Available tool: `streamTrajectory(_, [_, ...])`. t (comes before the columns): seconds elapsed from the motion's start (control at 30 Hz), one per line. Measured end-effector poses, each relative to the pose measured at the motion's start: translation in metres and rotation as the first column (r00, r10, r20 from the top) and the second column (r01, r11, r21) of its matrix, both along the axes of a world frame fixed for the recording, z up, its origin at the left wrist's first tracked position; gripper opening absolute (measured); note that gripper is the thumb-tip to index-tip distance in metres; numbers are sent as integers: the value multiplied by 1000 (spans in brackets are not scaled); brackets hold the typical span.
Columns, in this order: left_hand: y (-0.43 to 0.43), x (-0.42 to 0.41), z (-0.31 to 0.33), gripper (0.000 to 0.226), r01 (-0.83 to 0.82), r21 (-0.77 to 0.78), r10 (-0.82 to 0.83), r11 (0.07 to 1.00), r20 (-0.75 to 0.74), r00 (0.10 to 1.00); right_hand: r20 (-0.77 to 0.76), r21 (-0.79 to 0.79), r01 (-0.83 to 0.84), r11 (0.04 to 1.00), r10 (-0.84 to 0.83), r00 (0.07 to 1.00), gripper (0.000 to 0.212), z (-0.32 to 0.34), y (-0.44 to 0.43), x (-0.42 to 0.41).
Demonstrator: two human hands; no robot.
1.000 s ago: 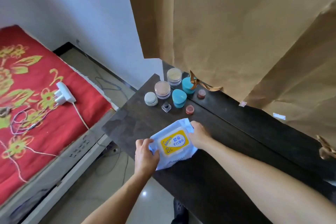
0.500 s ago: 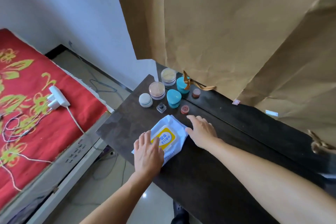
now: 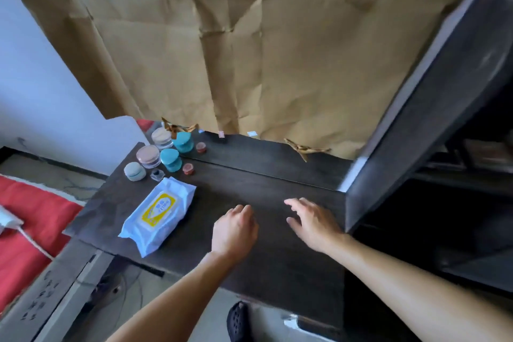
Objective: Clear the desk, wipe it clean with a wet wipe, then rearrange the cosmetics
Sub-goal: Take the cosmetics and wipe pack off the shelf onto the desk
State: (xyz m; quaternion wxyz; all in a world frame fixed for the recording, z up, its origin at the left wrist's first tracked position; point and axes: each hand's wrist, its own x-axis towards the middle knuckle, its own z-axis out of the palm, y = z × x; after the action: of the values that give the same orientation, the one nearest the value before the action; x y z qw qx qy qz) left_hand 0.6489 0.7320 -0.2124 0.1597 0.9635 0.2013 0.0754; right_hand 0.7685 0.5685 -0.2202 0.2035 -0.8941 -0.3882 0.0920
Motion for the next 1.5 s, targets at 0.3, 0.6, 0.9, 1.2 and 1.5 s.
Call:
streamTrajectory(0.3, [-176,24,37,12,300,58,-305,952,153,940,116,168,197,966,-218,969,32,45,-202,-10])
streamTrajectory(0.6, [-269,88,107,17,509,160,-522,846,443,729,364,467,306,829,-496,788,19,117,-310,22])
streamTrajectory(0.9, [-285,171,143,67,370,220,-387,903,39,921,394,197,496,845,-532,749,52,171,-316,91])
streamTrajectory(1.2, [-279,156,122,77,383,456,-424,803,-15,906,455,-128,658,742,-545,704,66,152,-291,96])
streamTrajectory(1.5, [-268,142,123,55,394,514,-514,762,111,850,411,-66,686,725,-607,681,55,152,-299,65])
